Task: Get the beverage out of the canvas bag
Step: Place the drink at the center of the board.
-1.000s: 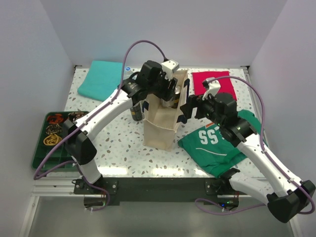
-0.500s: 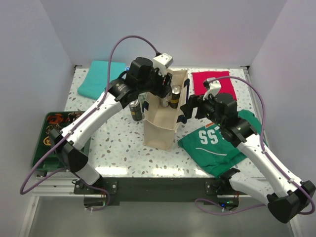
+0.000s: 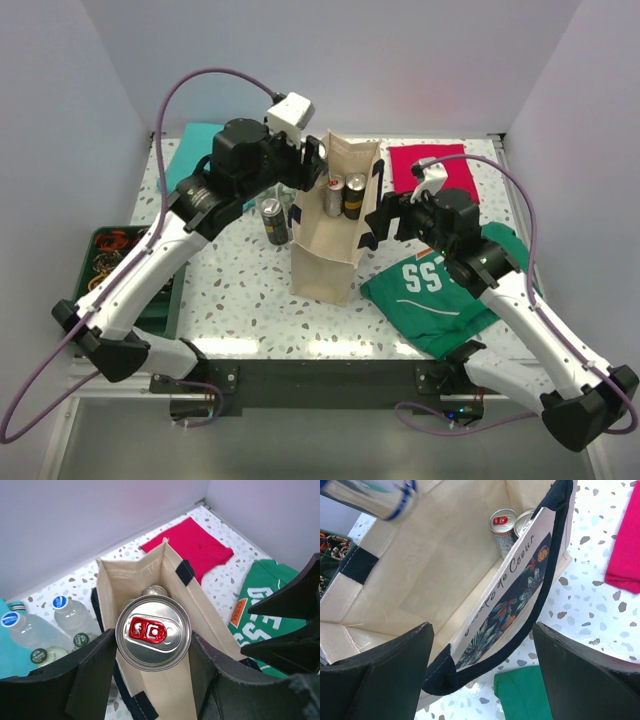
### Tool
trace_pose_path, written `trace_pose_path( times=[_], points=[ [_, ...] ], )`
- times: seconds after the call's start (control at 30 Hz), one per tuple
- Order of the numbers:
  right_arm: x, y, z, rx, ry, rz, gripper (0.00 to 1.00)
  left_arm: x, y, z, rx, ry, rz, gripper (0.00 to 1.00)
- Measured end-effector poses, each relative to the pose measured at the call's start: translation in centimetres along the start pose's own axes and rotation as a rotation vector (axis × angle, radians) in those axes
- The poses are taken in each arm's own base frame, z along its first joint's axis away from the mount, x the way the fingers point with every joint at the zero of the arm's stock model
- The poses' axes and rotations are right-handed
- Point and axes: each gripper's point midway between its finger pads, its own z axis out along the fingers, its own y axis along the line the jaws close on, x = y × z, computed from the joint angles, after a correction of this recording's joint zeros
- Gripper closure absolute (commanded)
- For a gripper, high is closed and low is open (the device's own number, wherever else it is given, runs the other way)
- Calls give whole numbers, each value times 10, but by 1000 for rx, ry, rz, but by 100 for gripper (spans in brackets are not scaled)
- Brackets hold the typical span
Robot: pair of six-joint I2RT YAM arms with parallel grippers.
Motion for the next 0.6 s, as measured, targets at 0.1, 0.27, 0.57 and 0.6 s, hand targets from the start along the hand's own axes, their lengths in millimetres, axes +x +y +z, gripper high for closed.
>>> trace_pose_path(
  times=[0.1, 0.27, 0.57, 0.6],
  points=[
    [0, 0, 1, 0, 0, 1, 15, -11, 8, -15, -44, -56, -4, 100],
    [1, 1, 5, -4, 5, 2, 15, -16, 35, -35, -197, -119, -15, 100],
    [9, -1, 14, -1, 37, 6, 15, 12, 73, -43, -412, -88, -16, 100],
    [10, 0, 15, -3, 39, 6, 15, 15, 77, -45, -438, -82, -15, 100]
  ],
)
